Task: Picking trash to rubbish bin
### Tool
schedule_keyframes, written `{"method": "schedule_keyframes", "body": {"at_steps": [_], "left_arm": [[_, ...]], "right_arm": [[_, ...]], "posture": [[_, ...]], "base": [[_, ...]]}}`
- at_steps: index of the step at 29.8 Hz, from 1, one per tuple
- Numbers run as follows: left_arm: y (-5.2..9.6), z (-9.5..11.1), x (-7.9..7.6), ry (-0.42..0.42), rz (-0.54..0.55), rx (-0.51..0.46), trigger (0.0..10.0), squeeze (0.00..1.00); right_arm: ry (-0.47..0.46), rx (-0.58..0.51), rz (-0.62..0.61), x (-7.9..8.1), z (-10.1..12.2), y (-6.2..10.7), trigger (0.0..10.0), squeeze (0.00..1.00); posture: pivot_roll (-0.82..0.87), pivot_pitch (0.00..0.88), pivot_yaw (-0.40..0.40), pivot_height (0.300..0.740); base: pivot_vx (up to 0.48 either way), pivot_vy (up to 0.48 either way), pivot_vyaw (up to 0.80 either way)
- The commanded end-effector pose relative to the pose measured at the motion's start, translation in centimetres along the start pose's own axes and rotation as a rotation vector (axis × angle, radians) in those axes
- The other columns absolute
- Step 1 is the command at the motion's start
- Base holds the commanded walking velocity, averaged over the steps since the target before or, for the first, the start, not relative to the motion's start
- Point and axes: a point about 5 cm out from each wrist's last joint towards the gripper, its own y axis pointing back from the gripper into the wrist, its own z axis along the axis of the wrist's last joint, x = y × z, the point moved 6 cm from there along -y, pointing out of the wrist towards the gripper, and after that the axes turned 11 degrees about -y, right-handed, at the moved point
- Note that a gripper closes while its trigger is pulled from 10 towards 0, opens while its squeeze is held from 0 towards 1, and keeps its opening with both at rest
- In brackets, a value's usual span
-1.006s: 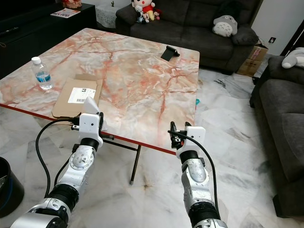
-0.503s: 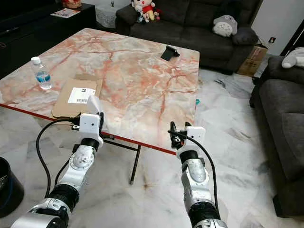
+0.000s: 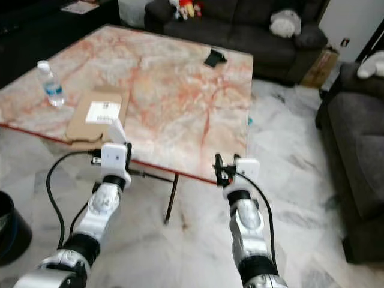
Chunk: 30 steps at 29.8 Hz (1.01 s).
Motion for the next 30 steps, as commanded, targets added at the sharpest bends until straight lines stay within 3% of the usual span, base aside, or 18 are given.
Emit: {"method": "schedule_keyframes", "body": {"at_steps": [1,23,28,30], "left_arm": [[0.2,-0.1,-0.5,0.000,-0.015,0.001,10.0,0.00],[0.3,-0.6,-0.4,-0.007,-0.017,0.019,10.0,0.00],[1.0,-3.3,-0.4,-0.039,-0.034,0.142,10.0,0.00],[2.1,-6.1,-0.3,0.007,-0.049,0.267,10.0,0.00]], "right_arm": [[-0.001,-0.019,-0.010,-0.5,0.6,-0.1,10.0,0.00],[0.006,-0.007,-0.013,-0.7,0.3,0.0,10.0,0.00],[-0.006,0.035,-0.052,-2.0,-0.5,0.3,10.0,0.00],[-0.020,0.086,-0.120,-4.0,-1.5,0.9,10.0,0.00]], "posture": [[0.08,0.000,-0.115,0.740],[0.08,0.000,-0.115,0.740],[0.08,0.000,-0.118,0.740],[0.08,0.000,-0.118,0.740]], "base": [[-0.307,0.000,0.00],[-0.294,0.000,0.00],[0.000,0.000,0.00],[0.000,0.000,0.00]]}}
